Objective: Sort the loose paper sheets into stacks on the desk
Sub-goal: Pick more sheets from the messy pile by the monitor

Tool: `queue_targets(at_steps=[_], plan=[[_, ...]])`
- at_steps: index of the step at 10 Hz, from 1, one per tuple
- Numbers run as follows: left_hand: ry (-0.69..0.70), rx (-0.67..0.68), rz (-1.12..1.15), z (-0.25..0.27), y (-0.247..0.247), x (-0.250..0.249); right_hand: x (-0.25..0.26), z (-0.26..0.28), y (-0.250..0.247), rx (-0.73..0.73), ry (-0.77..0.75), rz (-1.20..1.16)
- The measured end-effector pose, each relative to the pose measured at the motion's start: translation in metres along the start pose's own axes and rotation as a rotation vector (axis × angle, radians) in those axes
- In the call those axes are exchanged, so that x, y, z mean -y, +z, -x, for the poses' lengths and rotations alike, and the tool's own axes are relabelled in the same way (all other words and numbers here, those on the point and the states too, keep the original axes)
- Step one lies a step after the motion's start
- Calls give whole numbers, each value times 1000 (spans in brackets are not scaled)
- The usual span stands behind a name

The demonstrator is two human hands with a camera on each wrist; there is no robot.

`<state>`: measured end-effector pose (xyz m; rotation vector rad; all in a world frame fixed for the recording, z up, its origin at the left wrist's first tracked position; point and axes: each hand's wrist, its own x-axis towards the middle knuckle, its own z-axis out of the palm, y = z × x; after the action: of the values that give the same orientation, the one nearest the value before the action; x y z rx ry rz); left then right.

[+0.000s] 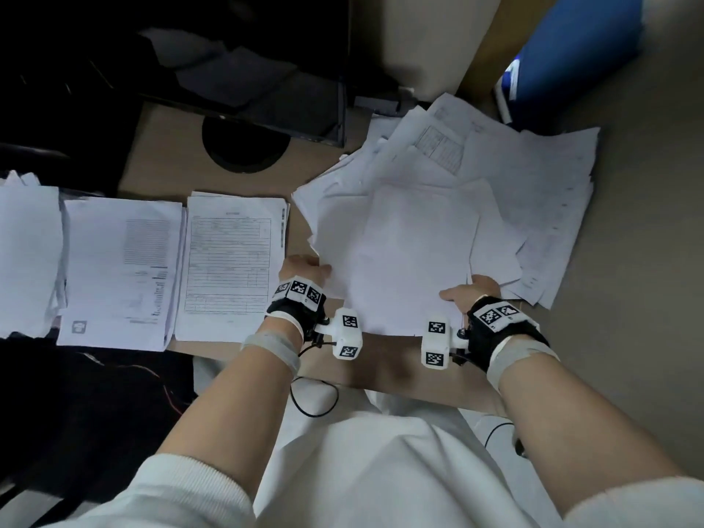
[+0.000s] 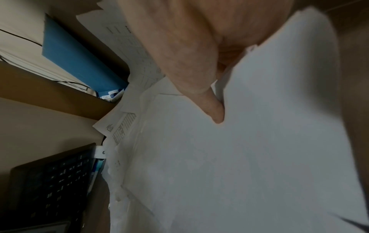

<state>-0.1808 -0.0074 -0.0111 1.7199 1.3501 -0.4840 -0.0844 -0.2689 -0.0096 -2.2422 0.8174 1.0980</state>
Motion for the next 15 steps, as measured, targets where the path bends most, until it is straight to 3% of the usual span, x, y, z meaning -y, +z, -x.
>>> queue_targets(at_steps=[2,3,4,5,6,7,8,9,11,14,15], plan=[[5,-125,271,15,4,22,-6,12,-12,31,-32,194],[-45,-132,290,27,9,29,-9,22,-22,-54,-89,115],[-80,74,279,44,29,32,-17,27,-20,-131,-240,407],[-133,394,416,72,47,29,-18,28,-17,-80,-247,432],[-129,472,380,83,59,30,-20,28,-13,-24,-297,346],[-56,546,228,85,63,30,-11,32,-8,45,-233,130],[56,442,188,75,55,28,-11,29,1,88,-319,169],[161,303,303,48,34,25,-5,19,10,50,-113,-98],[35,219,628,17,-5,-8,13,11,19,110,49,-240],[164,355,-161,-32,24,-58,35,-2,40,96,61,-403],[267,372,-231,-36,35,-73,38,4,32,47,84,-363]])
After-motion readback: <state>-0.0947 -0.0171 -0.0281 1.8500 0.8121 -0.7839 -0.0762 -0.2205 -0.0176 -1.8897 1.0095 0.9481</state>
